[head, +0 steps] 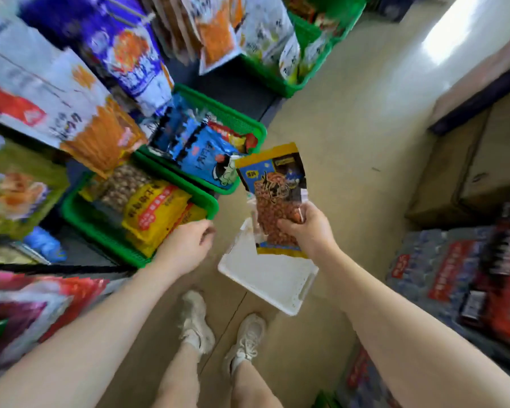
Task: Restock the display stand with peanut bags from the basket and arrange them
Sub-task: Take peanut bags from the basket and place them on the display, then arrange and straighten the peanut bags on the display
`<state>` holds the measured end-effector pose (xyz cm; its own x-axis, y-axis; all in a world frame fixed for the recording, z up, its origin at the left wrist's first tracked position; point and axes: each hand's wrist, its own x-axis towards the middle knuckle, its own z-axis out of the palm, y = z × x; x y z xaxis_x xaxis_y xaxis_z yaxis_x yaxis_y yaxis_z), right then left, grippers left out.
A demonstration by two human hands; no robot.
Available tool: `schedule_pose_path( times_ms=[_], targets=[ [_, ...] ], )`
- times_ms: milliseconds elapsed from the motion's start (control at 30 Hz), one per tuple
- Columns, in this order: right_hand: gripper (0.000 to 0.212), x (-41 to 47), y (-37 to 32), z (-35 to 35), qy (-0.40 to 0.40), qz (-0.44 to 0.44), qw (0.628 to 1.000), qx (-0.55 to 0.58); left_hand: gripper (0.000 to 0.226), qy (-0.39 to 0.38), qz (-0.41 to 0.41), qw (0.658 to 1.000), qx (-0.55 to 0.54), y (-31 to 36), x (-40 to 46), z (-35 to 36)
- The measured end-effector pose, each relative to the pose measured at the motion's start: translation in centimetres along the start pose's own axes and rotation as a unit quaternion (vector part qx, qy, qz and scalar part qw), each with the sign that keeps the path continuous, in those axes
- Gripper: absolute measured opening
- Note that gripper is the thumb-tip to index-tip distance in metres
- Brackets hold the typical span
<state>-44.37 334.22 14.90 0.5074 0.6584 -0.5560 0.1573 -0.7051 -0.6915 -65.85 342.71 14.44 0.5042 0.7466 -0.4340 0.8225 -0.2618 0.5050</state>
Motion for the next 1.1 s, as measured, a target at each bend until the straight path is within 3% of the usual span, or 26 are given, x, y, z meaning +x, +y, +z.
schedule_pose_path(
  times_ms=[133,233,400,500,600,767,867,1100],
  targets=[
    [0.019,-7.6,-9.2,1.3,-0.035,-0.102,0.993,0.042,0.023,0.121,-0.033,0.992,-0.007,-0.8,-10.3,-7.8],
    [0.041,-13.5,-14.4,4.1,-0.071,-0.173,0.980,0.064,0.022,0.193,-0.045,0.980,0.030,-2.8,-18.1,-12.8],
    [0.022,-24.7,-21.0,11.0,-0.157,-0.265,0.947,0.088,0.026,0.294,-0.091,0.949,0.062,-8.3,-31.4,-18.4],
    [0.032,-31.3,-23.9,15.1,-0.206,-0.304,0.924,0.103,0.028,0.330,-0.118,0.932,0.096,-12.3,-39.1,-20.2],
    [0.029,-37.5,-26.6,18.7,-0.245,-0.328,0.903,0.133,0.028,0.366,-0.158,0.912,0.094,-15.6,-46.4,-21.7],
    [0.040,-46.6,-31.4,24.4,-0.280,-0.365,0.874,0.156,0.048,0.470,-0.169,0.861,0.098,-19.3,-57.0,-24.8],
    [0.026,-50.6,-34.9,28.1,-0.325,-0.369,0.849,0.193,0.031,0.543,-0.164,0.810,0.146,-21.1,-61.4,-27.9],
    [0.016,-57.3,-42.9,38.6,-0.410,-0.410,0.799,0.159,0.040,0.565,-0.251,0.764,0.183,-28.3,-66.3,-35.3]
  ],
)
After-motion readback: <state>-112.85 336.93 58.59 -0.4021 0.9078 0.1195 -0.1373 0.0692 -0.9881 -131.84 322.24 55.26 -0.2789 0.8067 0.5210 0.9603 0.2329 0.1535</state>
